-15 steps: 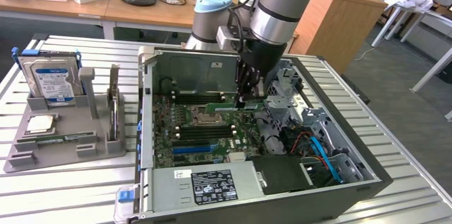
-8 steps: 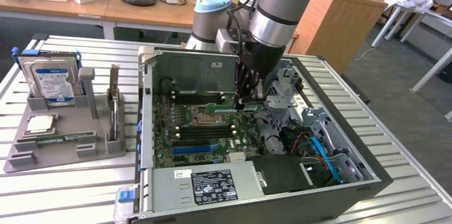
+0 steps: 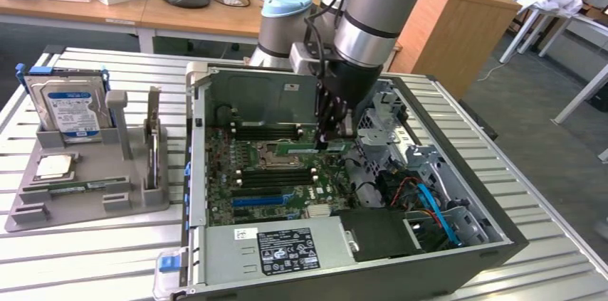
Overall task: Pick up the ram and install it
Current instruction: 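Insert the ram into the slot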
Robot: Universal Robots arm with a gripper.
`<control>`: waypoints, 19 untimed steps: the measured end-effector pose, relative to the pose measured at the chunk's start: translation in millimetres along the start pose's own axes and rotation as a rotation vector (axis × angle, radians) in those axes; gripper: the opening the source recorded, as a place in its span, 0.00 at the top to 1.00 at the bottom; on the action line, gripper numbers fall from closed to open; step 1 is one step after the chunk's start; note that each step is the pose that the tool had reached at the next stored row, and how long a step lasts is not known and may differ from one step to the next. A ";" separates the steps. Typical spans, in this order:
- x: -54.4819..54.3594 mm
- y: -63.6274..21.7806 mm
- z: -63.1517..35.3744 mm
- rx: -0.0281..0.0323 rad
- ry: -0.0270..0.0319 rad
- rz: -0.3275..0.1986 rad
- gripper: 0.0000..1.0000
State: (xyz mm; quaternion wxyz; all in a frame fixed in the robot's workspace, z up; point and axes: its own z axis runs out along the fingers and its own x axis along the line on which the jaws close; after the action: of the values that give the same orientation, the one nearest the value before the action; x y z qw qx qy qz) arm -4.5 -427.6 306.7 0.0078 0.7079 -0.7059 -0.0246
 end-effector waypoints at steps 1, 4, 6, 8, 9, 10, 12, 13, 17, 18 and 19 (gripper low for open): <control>0.0 0.0 0.8 0.0000 0.0001 0.000 0.89; -0.1 -0.1 3.0 0.0000 0.0000 0.000 0.89; -0.2 -0.2 4.6 0.0000 0.0000 0.001 0.89; -0.5 -0.3 6.4 0.0000 -0.0001 0.001 0.89; -0.7 -0.3 7.2 0.0000 -0.0001 0.001 0.89; -0.8 -0.4 8.0 0.0001 -0.0001 0.002 0.89; -1.0 -0.5 9.2 0.0001 0.0000 0.003 0.89; -1.1 -0.5 9.7 0.0001 -0.0001 0.003 0.89; -1.2 0.7 11.2 0.0001 -0.0002 0.005 0.89; -1.2 1.0 11.7 0.0001 -0.0003 0.005 0.89; -1.2 1.2 12.1 0.0001 -0.0003 0.005 0.89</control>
State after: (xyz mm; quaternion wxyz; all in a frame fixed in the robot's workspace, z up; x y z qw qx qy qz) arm -6.3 -426.2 294.8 0.0078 0.7062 -0.7075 -0.0246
